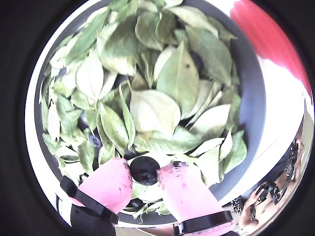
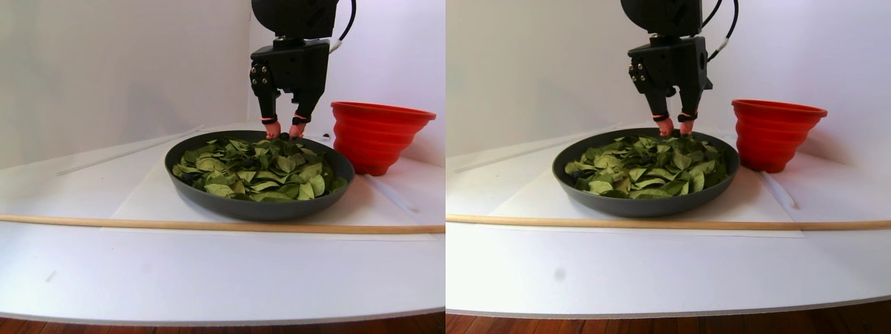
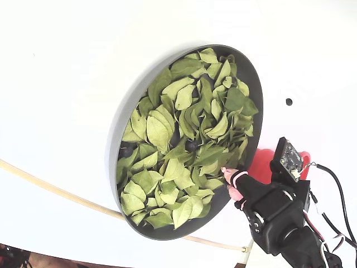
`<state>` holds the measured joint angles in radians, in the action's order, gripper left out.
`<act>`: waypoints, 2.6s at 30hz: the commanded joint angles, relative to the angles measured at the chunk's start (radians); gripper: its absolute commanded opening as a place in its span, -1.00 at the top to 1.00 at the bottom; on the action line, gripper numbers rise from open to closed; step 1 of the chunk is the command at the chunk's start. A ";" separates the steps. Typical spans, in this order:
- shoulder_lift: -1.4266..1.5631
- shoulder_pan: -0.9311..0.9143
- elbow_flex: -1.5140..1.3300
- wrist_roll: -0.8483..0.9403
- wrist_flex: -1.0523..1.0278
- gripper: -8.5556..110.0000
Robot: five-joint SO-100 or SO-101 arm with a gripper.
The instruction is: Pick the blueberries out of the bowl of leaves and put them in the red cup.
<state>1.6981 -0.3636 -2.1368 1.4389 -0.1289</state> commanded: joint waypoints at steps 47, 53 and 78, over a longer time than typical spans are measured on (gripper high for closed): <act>0.158 -0.230 0.261 0.141 -0.060 0.70; 0.153 -0.249 0.279 0.155 -0.060 0.70; 0.000 -0.348 0.394 0.176 0.000 0.70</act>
<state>1.6751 -0.6627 -1.8224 1.6045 -0.1503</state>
